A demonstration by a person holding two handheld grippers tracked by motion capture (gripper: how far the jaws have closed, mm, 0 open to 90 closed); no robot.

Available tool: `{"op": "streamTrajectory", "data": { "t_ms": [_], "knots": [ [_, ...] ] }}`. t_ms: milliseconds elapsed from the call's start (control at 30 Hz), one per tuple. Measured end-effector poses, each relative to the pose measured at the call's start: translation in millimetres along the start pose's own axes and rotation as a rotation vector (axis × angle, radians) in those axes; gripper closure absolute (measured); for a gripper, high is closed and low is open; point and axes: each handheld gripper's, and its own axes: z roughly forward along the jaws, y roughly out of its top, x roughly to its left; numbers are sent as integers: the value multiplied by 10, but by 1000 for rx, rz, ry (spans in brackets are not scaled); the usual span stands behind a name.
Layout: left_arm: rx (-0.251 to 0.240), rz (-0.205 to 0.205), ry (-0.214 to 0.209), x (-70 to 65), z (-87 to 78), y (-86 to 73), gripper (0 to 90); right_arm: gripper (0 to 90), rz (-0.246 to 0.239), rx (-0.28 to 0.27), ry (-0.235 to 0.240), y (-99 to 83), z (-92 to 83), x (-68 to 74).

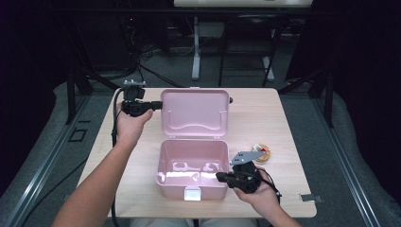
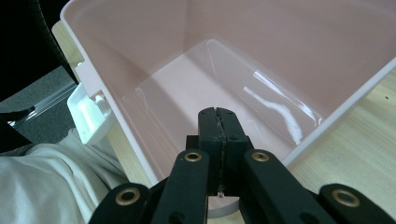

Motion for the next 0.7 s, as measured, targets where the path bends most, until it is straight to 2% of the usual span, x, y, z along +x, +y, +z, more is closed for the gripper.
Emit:
{"op": "streamTrajectory", "data": {
  "t_ms": [700],
  "knots": [
    [9, -67, -7, 108, 173, -4, 875, 900, -3, -2, -3, -5, -1, 6]
  ]
}}
